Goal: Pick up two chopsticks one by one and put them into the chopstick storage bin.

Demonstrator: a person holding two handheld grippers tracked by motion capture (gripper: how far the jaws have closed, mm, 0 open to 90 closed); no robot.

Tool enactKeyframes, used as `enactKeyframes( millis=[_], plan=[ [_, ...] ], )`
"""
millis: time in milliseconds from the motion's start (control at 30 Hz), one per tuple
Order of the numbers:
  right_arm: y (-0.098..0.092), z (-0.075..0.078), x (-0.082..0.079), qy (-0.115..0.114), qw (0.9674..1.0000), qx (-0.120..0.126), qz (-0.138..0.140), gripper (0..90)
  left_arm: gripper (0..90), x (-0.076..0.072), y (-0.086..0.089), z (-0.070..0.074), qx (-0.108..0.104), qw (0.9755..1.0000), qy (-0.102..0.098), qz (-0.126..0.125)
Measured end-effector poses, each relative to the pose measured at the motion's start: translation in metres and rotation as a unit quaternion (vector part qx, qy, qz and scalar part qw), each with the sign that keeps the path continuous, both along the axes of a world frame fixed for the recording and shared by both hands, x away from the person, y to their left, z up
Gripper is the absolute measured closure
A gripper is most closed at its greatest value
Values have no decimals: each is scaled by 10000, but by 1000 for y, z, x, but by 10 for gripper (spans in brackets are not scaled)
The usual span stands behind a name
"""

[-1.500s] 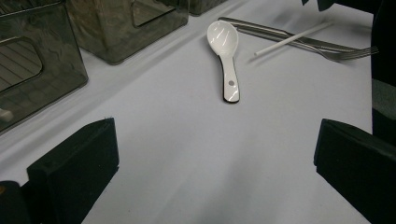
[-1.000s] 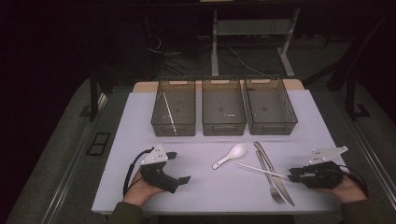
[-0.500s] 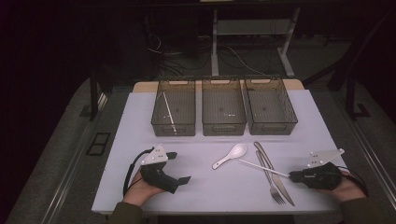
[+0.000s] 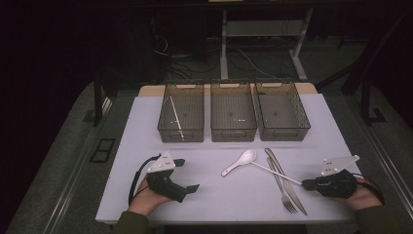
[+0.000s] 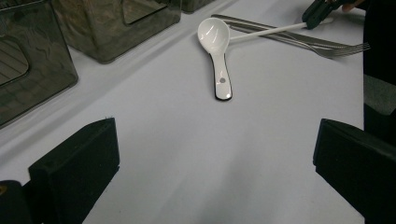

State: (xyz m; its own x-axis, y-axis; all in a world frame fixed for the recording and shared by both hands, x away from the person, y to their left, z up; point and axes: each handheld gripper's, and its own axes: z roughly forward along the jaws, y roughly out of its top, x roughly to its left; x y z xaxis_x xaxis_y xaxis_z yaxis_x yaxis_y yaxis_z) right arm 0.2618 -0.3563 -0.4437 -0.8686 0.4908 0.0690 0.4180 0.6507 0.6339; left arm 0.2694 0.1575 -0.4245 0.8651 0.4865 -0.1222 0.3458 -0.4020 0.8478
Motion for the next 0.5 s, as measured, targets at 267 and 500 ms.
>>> enactKeyframes(
  millis=[267,500],
  plan=[
    [-3,6,0,79,9996,257,-30,842,0,-1,-1,0,-5,10000,-11,-8],
    [-5,13,-1,65,9984,555,-80,842,0,-1,0,1,-7,10000,-26,-2]
  ],
)
